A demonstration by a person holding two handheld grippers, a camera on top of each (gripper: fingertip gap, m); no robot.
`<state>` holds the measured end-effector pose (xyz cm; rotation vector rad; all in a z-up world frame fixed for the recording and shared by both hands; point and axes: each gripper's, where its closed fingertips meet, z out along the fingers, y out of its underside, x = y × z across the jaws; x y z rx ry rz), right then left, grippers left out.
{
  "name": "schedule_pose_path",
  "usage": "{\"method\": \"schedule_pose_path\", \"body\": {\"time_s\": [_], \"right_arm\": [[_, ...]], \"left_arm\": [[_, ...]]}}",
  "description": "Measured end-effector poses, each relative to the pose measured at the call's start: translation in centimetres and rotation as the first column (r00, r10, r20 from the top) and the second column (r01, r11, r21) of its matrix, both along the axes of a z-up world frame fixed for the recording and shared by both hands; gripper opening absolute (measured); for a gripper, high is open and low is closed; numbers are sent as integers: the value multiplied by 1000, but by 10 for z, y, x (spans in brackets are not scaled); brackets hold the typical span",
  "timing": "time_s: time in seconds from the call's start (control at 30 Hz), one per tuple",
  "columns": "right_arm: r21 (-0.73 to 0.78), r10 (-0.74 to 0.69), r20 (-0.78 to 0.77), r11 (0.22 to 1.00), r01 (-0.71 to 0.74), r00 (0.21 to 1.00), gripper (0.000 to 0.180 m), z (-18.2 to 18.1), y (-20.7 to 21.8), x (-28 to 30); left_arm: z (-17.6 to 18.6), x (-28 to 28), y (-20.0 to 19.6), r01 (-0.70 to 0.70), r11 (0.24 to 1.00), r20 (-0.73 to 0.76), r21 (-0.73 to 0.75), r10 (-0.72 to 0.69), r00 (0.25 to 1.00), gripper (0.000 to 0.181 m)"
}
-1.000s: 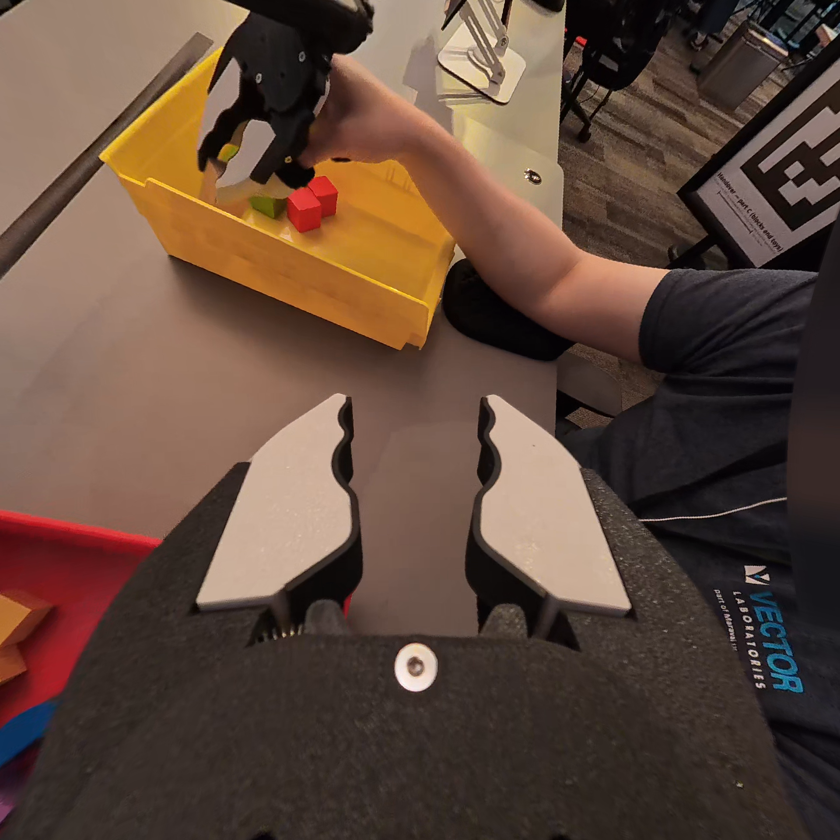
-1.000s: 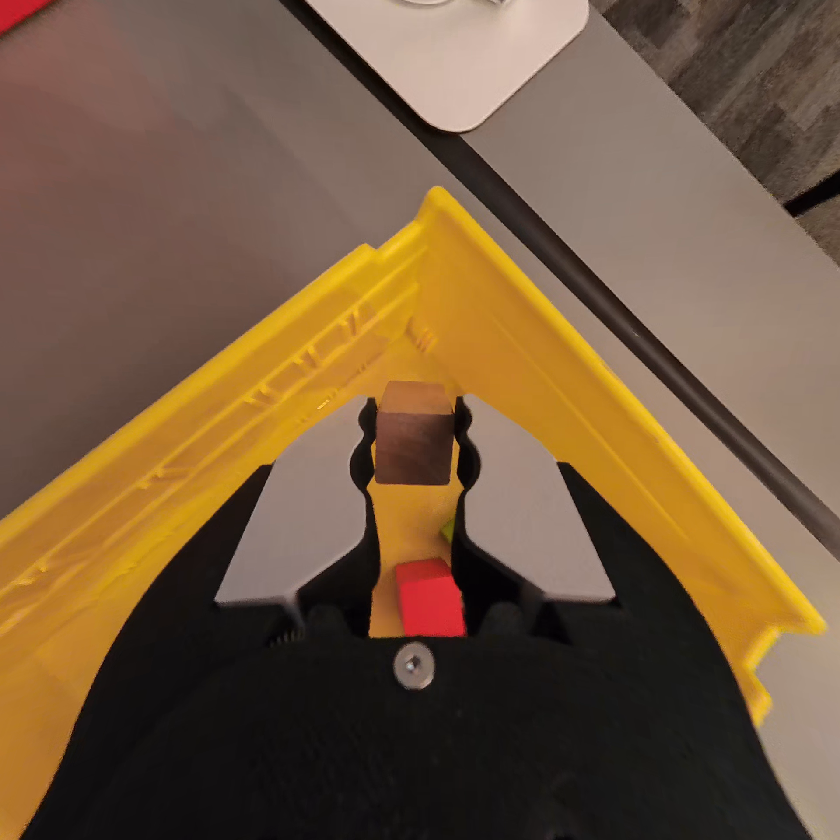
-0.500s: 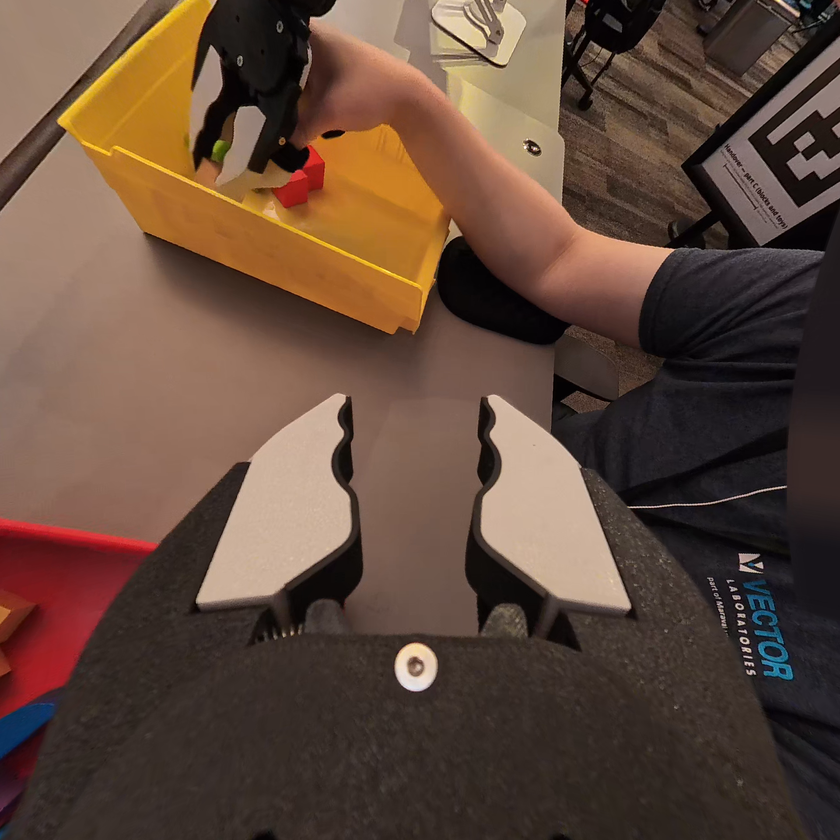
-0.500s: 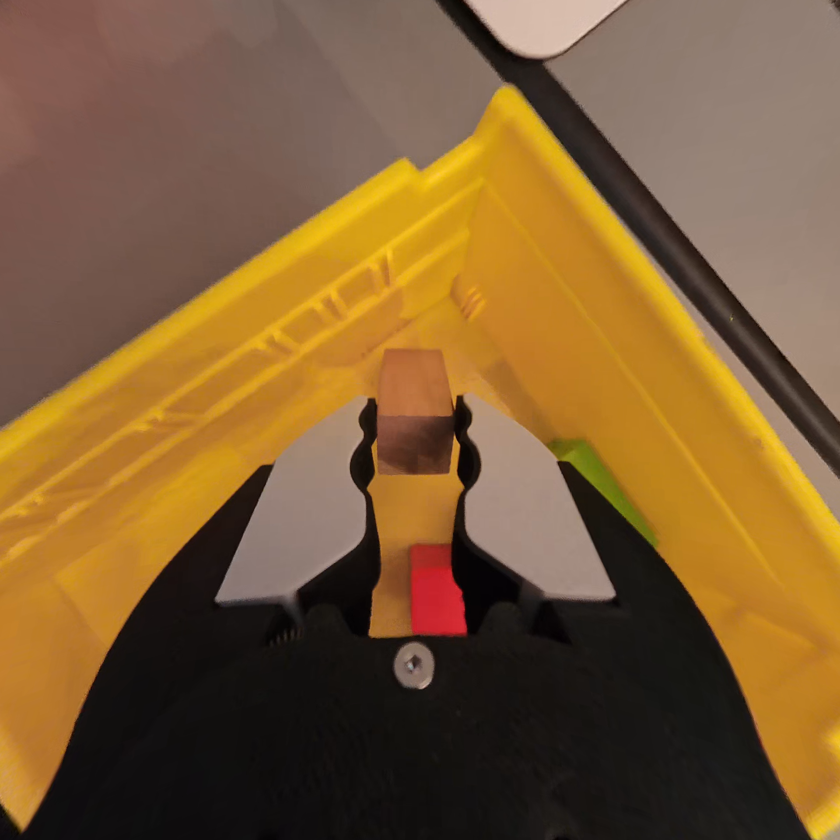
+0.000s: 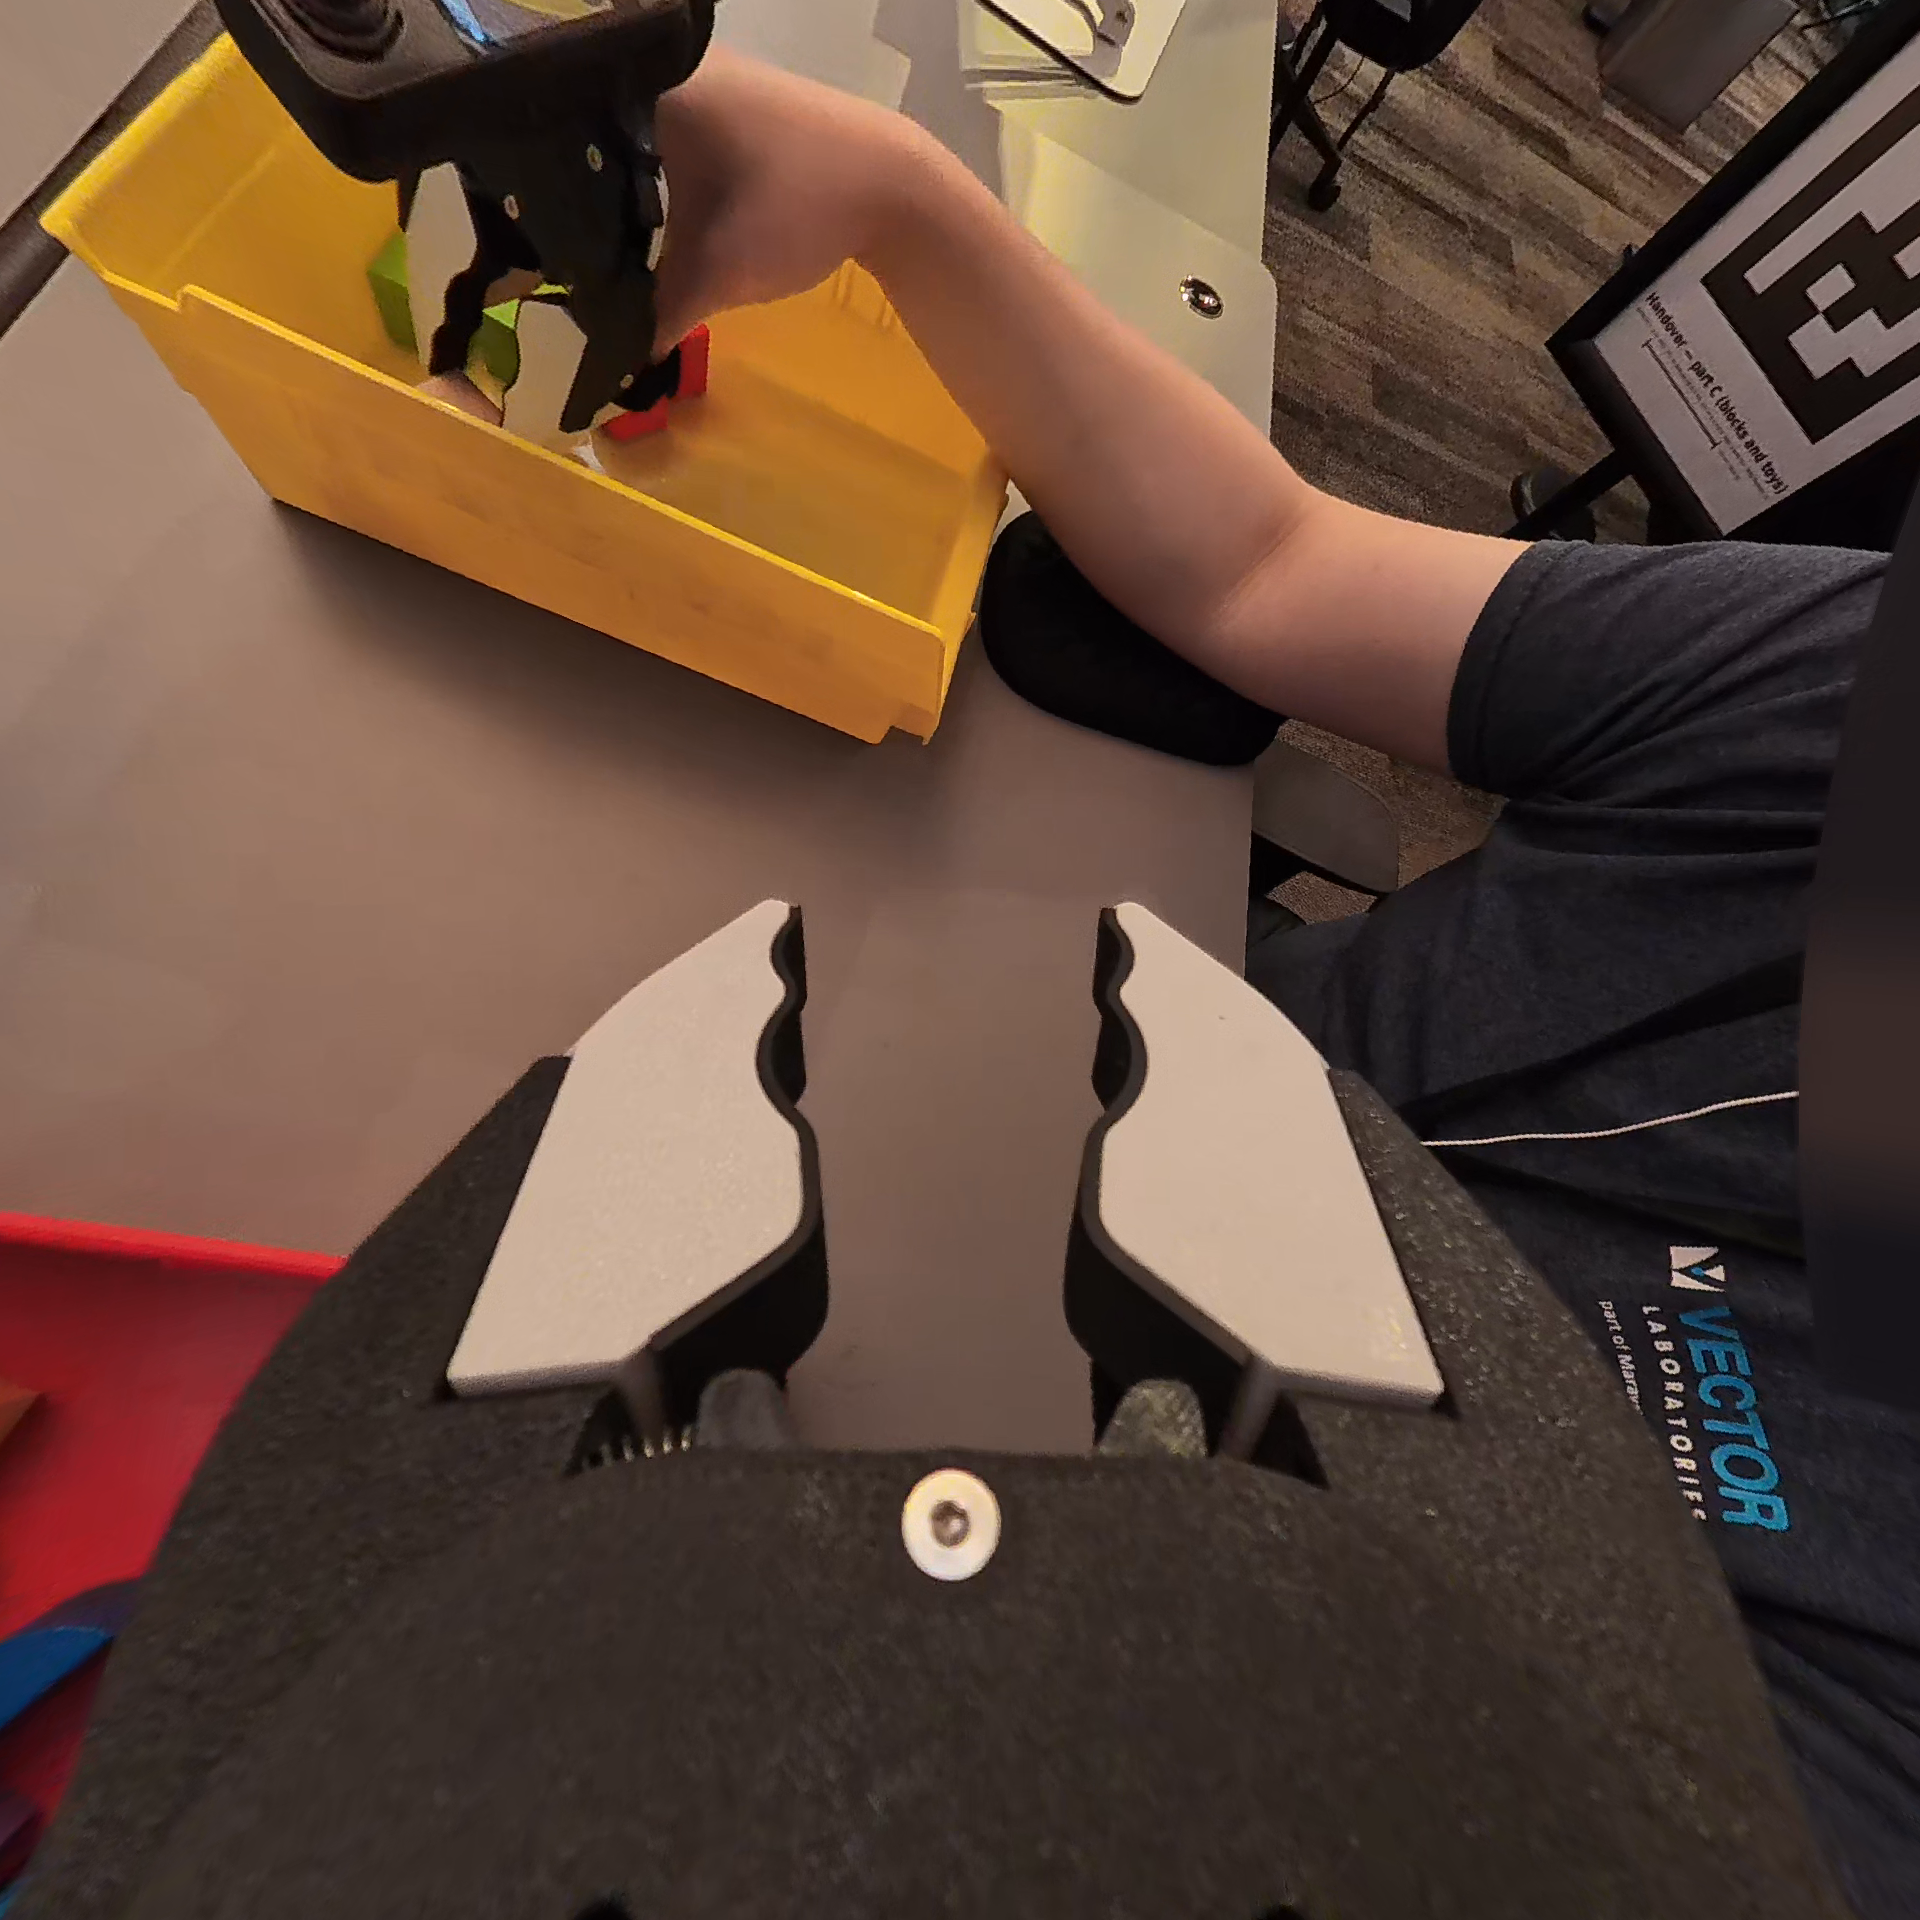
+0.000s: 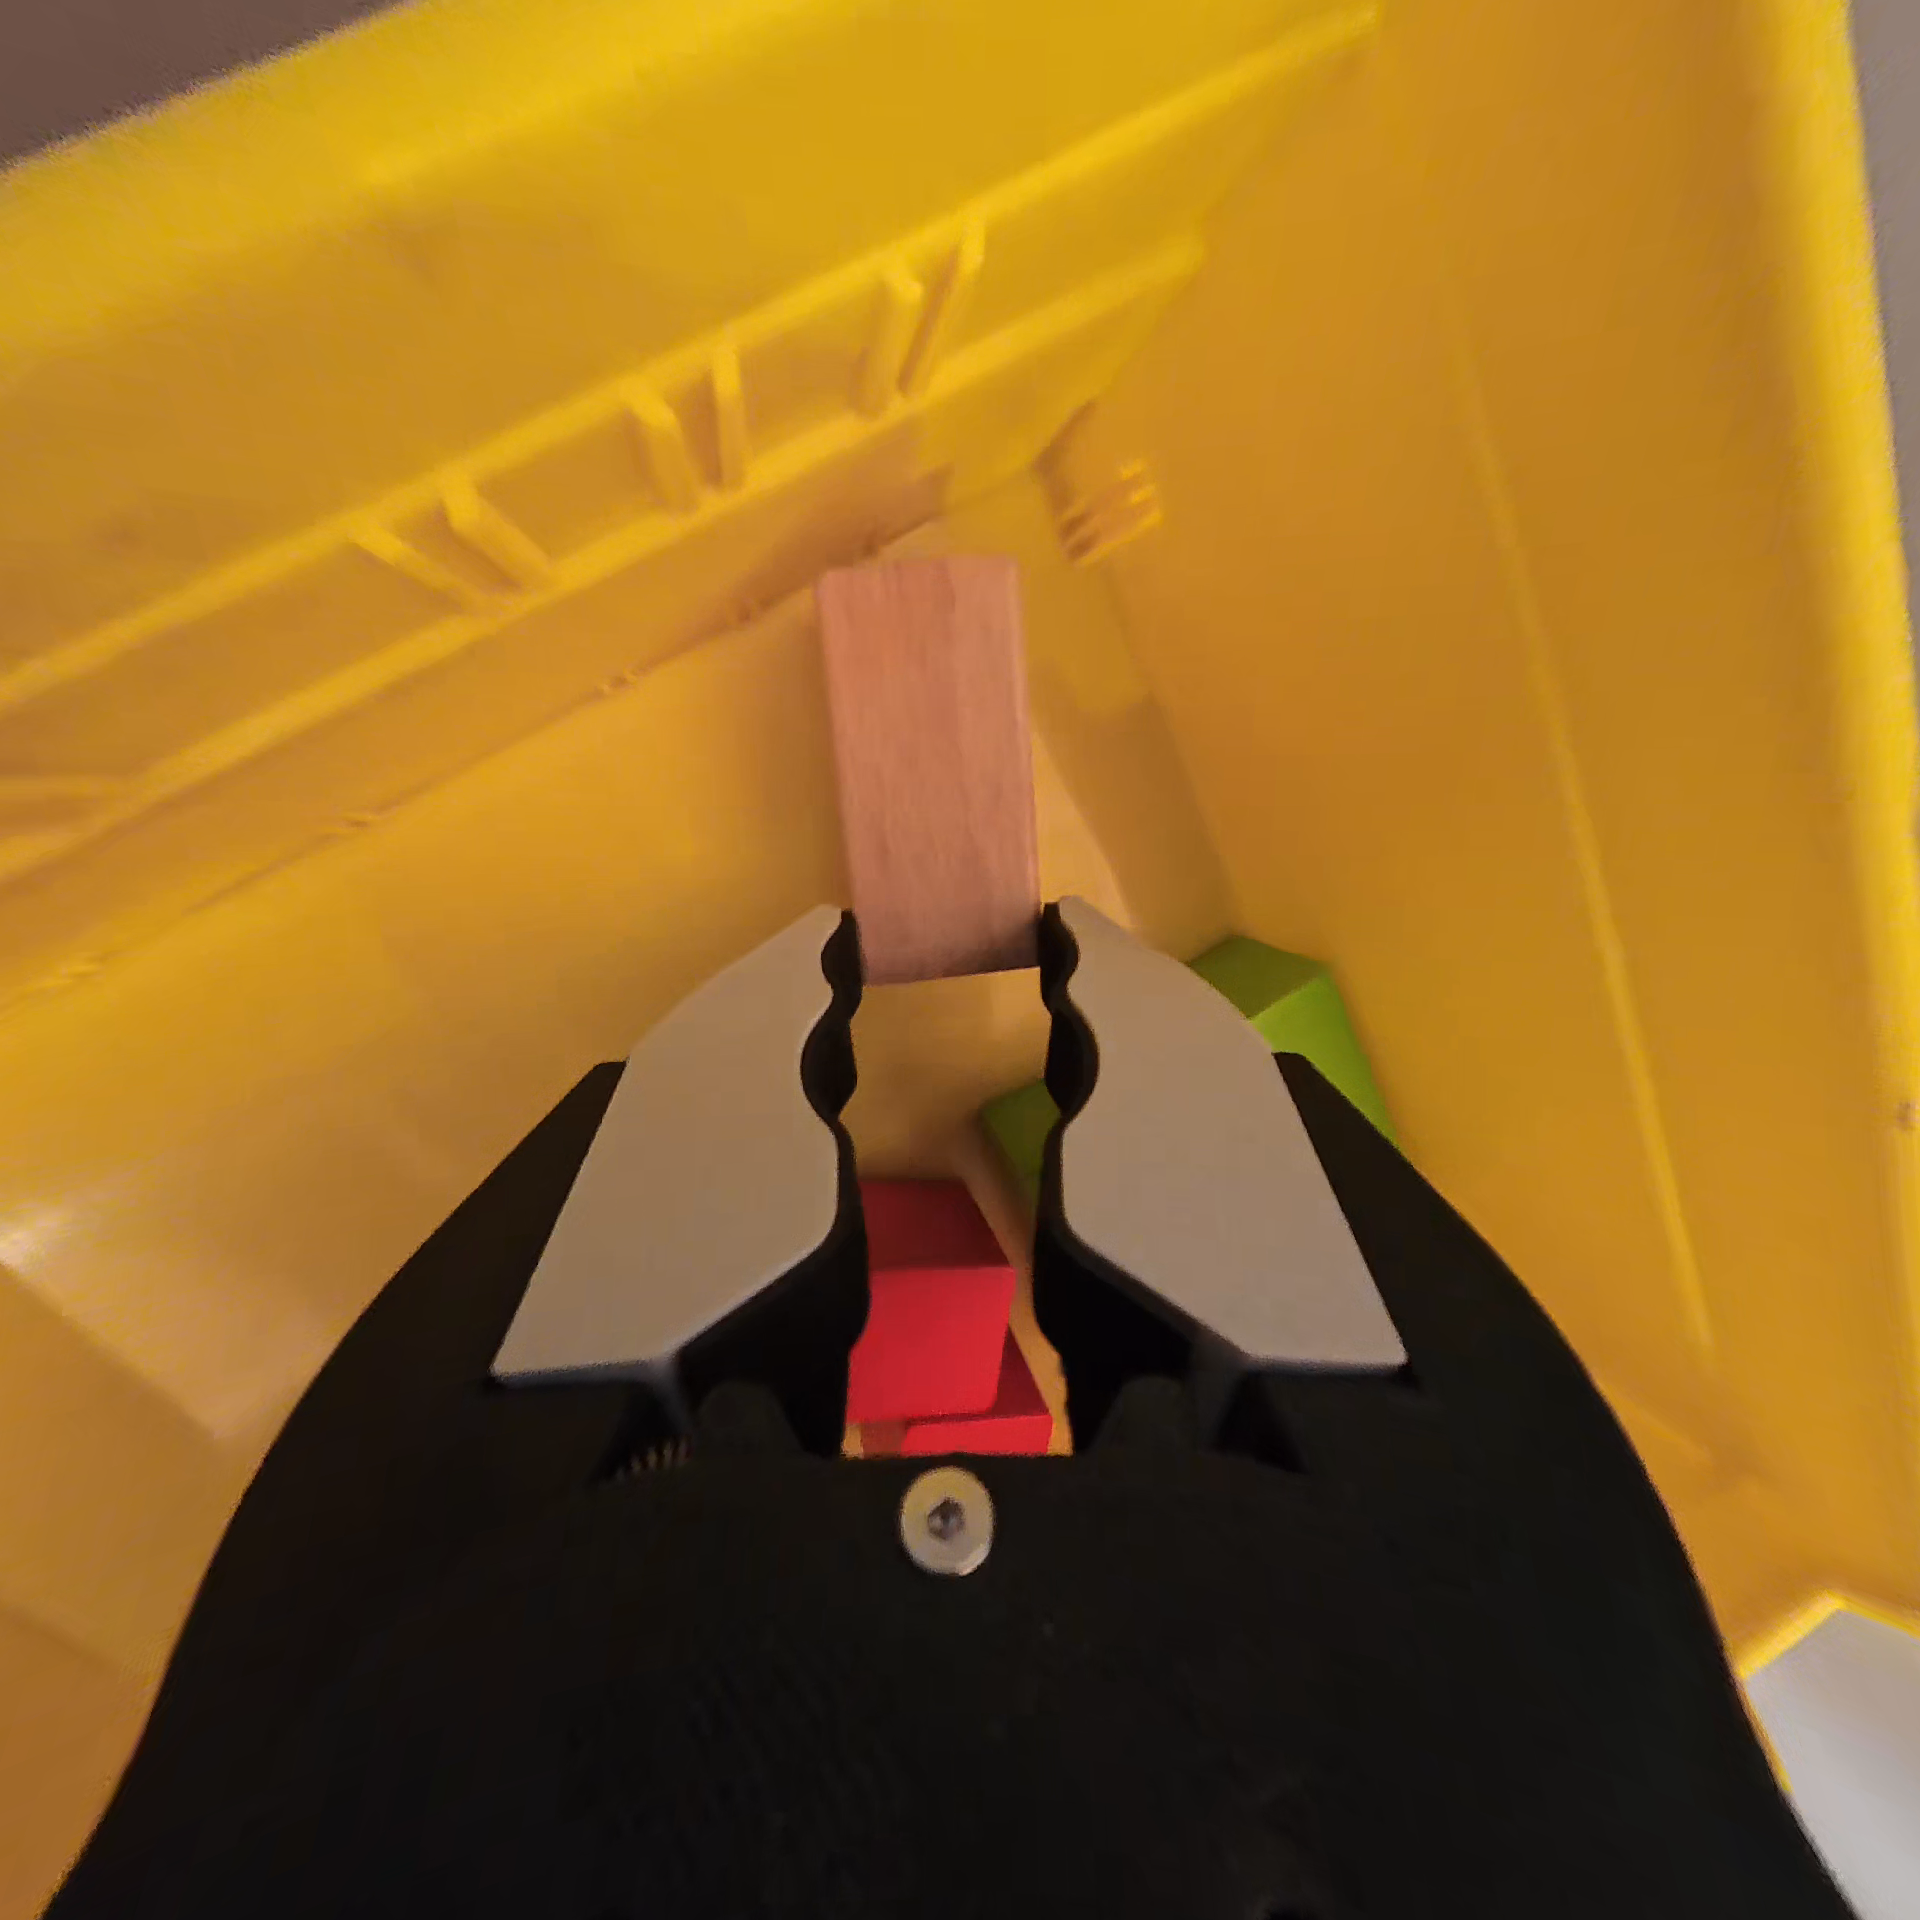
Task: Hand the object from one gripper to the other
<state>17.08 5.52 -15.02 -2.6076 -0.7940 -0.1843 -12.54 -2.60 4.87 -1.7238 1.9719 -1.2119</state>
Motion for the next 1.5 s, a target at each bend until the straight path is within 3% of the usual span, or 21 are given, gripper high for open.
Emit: {"method": "schedule_pose_path", "body": {"time_s": [0.27,0.67,0.8,0.87,0.97,1.07,1.17,1.23,1.33,1.5], "right_arm": [[74,15,146,997,-26,989,35,2,10,16],[63,17,172,998,-29,985,39,0,9,18],[93,13,184,995,-31,983,40,10,10,19],[122,7,170,992,-28,985,40,22,10,18],[193,13,91,981,-31,996,40,47,10,6],[289,38,-14,957,-32,999,40,80,12,-12],[332,68,-30,942,-54,997,40,99,7,-22],[333,60,-8,941,-54,998,41,104,3,-21],[332,54,8,942,-53,999,42,107,1,-21],[312,61,19,948,-64,998,43,104,-1,-23]], "left_arm": [[-4,0,-3,11,1000,-23,-4,-11,1000,53],[-7,-3,-3,18,1000,-43,-25,-19,999,54],[-3,-10,17,-49,999,-24,22,50,998,53],[-4,-18,45,-152,984,-19,90,154,988,52],[-14,-46,121,-397,857,-15,329,425,905,54],[-38,-85,174,-493,744,-85,451,585,807,49],[-69,-108,198,-514,729,-201,452,645,738,52],[-90,-106,198,-531,763,-286,368,636,716,53],[-122,-103,198,-597,750,-441,285,655,613,56],[-164,-109,215,-566,693,-538,446,713,449,49]]}}
